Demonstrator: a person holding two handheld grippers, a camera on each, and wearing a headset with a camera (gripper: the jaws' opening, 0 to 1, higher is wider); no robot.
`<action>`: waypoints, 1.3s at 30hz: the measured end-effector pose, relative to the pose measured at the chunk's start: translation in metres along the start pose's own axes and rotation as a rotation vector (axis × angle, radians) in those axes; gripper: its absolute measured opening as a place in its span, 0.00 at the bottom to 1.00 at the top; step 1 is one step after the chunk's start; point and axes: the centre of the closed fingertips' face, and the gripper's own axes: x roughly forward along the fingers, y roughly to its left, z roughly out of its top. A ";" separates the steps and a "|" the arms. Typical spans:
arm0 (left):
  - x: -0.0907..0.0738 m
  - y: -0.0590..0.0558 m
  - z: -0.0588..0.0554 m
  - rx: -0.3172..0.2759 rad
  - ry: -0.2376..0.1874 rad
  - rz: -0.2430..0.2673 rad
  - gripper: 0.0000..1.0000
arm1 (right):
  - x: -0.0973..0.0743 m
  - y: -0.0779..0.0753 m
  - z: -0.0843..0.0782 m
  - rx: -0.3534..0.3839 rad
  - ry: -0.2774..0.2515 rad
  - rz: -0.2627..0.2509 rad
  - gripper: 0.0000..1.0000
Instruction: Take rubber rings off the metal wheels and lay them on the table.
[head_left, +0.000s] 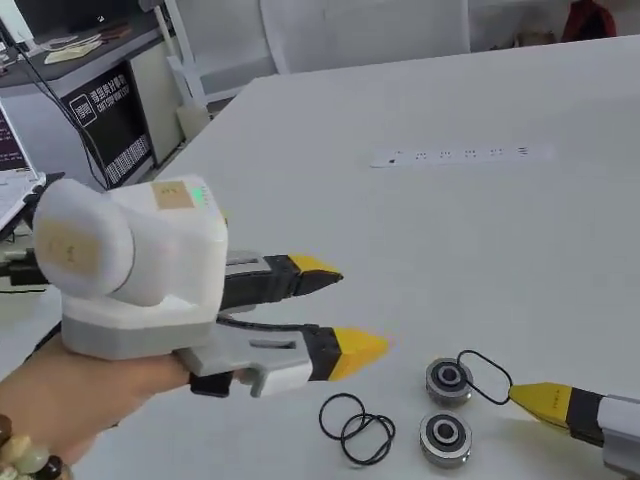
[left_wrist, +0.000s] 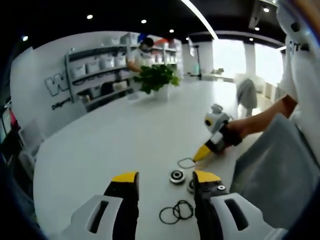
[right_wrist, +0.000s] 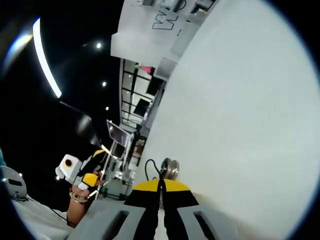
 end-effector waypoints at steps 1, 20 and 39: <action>-0.003 0.000 -0.001 0.005 0.003 0.004 0.45 | -0.002 0.003 0.000 0.000 -0.002 0.010 0.00; -0.064 -0.002 -0.032 0.000 0.017 0.029 0.48 | -0.026 0.049 -0.007 -0.129 -0.028 -0.027 0.00; -0.125 0.015 -0.073 -0.105 0.065 0.110 0.62 | 0.001 0.111 0.011 -0.276 0.006 0.034 0.00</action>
